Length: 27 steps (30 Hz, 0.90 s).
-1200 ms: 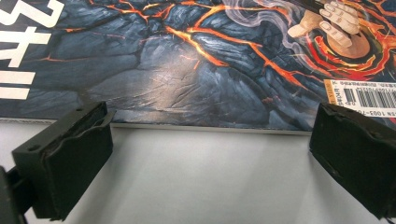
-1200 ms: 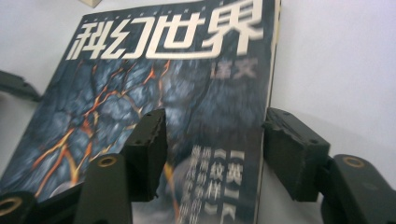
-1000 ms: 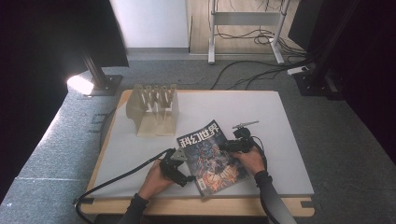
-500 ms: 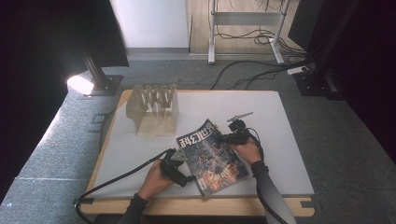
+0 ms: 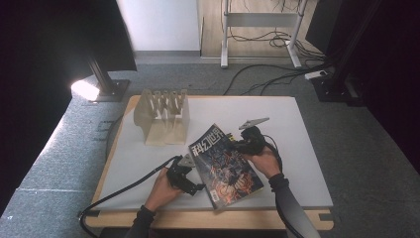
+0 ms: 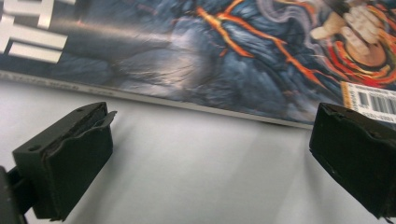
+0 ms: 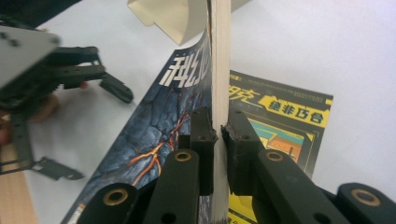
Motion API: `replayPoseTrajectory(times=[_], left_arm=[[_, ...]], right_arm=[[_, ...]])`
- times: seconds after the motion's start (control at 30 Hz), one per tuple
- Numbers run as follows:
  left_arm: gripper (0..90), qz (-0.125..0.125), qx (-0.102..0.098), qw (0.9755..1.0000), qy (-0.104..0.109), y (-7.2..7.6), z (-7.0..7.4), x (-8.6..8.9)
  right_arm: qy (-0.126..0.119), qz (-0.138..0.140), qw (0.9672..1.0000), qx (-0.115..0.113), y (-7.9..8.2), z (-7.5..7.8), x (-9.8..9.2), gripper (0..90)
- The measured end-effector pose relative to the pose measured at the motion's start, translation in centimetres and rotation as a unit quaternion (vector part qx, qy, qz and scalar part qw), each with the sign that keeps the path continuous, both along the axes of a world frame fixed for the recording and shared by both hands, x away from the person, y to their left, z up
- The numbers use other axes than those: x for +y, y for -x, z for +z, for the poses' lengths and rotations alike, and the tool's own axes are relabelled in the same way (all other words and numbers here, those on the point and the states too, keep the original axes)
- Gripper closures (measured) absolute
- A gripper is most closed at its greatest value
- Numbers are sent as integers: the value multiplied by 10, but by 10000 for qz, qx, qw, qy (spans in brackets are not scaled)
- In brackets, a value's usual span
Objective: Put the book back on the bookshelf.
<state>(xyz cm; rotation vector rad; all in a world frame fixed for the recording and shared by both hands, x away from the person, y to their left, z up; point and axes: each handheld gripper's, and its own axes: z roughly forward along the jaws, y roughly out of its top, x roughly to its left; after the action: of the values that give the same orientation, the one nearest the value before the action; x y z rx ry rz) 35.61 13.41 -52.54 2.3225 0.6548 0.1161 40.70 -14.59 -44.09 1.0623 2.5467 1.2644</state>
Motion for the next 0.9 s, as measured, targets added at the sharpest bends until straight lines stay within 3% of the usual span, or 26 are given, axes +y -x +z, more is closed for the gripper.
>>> replayPoseTrajectory(times=[0.2,0.4,0.53,0.63,0.77,0.9], left_arm=[[0,62,90,9998,169,-12,1,-2],[0,81,262,9981,549,-26,5,-3],[0,115,292,9983,482,-31,8,-4],[0,145,196,9989,407,-31,14,-6],[0,138,254,9982,533,-33,27,-4],[0,171,136,9980,599,-32,41,-4]], right_arm=[[27,79,9997,-211,12,19,0,815],[-29,169,9994,-311,19,31,-2,816],[-80,219,9991,-340,21,34,-2,815],[-93,219,9991,-346,21,36,-3,815],[-106,199,9990,-373,20,38,-6,814],[-123,184,9990,-396,20,40,-7,813]])
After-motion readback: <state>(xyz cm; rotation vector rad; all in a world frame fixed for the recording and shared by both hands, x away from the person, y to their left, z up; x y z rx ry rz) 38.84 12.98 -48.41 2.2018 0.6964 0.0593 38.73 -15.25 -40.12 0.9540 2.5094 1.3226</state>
